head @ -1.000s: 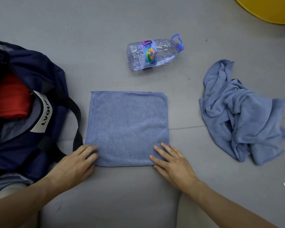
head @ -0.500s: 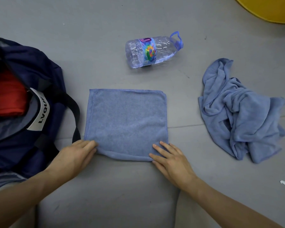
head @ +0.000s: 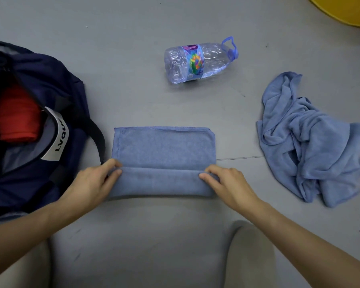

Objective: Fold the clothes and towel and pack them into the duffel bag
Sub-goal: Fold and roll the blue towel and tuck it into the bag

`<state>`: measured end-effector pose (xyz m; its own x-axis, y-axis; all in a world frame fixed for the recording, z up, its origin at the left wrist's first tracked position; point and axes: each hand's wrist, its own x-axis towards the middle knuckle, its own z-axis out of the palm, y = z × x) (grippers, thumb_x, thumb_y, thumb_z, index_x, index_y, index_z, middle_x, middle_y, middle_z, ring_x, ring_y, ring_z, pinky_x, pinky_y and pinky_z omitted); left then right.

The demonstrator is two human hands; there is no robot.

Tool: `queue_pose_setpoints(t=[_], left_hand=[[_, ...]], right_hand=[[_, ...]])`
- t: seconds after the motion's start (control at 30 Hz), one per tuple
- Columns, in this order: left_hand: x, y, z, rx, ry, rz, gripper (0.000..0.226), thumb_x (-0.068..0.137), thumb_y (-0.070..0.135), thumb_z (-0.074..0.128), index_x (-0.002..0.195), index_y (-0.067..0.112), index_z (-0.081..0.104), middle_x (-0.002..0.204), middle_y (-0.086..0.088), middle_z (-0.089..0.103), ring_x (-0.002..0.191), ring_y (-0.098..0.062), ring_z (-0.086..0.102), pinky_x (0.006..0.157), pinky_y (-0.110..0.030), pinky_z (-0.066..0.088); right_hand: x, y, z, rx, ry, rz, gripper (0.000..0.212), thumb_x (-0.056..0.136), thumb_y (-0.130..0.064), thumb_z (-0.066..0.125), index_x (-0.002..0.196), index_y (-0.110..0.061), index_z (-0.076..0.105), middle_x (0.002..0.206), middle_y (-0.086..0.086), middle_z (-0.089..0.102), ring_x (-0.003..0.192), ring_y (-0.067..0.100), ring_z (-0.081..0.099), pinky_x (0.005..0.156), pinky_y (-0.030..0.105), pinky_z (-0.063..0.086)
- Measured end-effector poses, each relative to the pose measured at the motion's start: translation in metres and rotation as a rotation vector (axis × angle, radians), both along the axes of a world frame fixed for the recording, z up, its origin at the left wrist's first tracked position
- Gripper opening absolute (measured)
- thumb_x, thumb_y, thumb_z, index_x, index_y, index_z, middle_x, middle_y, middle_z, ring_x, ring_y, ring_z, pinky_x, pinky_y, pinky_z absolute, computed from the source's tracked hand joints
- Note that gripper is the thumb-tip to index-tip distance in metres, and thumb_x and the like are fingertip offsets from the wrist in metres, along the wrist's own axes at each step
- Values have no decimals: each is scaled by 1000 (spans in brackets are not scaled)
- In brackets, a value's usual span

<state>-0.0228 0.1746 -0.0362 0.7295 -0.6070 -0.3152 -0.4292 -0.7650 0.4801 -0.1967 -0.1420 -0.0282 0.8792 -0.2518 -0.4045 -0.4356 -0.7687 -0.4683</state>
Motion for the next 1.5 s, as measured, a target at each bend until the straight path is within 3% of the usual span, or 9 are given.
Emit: queue_pose_setpoints(t=[0.33, 0.43, 0.5, 0.6, 0.83, 1.0, 1.1, 1.2, 1.5], left_hand=[[63, -57, -6, -95, -104, 265, 20, 104, 36, 46, 112, 25, 61, 71, 9, 56, 72, -17, 56, 66, -32, 38], [71, -68, -17, -86, -176, 302, 24, 103, 36, 49, 118, 21, 61, 99, -2, 65, 89, -22, 59, 76, -36, 43], [67, -75, -19, -74, -333, 247, 26, 102, 29, 52, 121, 14, 60, 117, -9, 62, 99, -30, 58, 83, -43, 46], [41, -82, -21, 10, -503, -6, 20, 97, 20, 50, 109, 11, 64, 106, -14, 63, 83, -38, 55, 72, -47, 44], [-24, -88, -31, 260, -320, -38, 38, 94, 33, 61, 127, 14, 65, 124, -16, 62, 86, -41, 63, 81, -49, 50], [-4, -112, -28, 359, -186, -4, 56, 102, 52, 34, 152, 26, 40, 156, -15, 35, 131, -43, 43, 119, -53, 22], [6, -116, -36, 427, -83, -33, 67, 102, 60, 19, 160, 34, -1, 168, -6, -8, 153, -37, -4, 124, -50, -2], [19, -113, -48, 432, -111, -141, 72, 100, 62, 18, 156, 36, -19, 165, -4, -24, 152, -34, -19, 122, -54, -9], [53, -118, -46, 393, -328, -305, 67, 104, 44, 38, 159, 36, 0, 167, -12, -11, 153, -35, -12, 122, -54, -2]], right_hand=[[94, -42, -10, -31, -118, -204, 18, 96, -41, 57, 98, -27, 68, 94, -4, 71, 93, 23, 63, 79, 33, 45], [113, -52, -22, -95, -139, -167, 20, 97, -28, 56, 113, -26, 66, 108, -2, 69, 102, 23, 63, 81, 30, 43], [116, -52, -29, -208, -193, -53, 28, 96, -19, 55, 122, -21, 64, 122, 4, 63, 111, 28, 59, 90, 34, 46], [106, -41, -43, -329, -282, 290, 34, 90, -17, 59, 124, -16, 65, 140, 14, 55, 129, 37, 51, 103, 47, 48], [81, -27, -53, -304, -31, 515, 54, 105, -38, 40, 157, -35, 25, 168, 5, 5, 154, 28, 9, 125, 40, 12], [68, -17, -49, -322, -1, 439, 61, 102, -46, 43, 158, -33, 23, 168, 7, 6, 152, 28, 17, 122, 40, 18], [55, -14, -44, -322, -16, 411, 61, 100, -47, 46, 156, -30, 31, 167, 8, 16, 147, 31, 28, 115, 47, 35], [44, -2, -41, -304, -15, 390, 61, 97, -50, 50, 153, -28, 38, 164, 10, 23, 140, 32, 36, 107, 48, 44], [19, 48, -36, -163, -32, 351, 59, 91, -41, 59, 147, -31, 45, 166, 5, 19, 128, 37, 43, 81, 44, 58]])
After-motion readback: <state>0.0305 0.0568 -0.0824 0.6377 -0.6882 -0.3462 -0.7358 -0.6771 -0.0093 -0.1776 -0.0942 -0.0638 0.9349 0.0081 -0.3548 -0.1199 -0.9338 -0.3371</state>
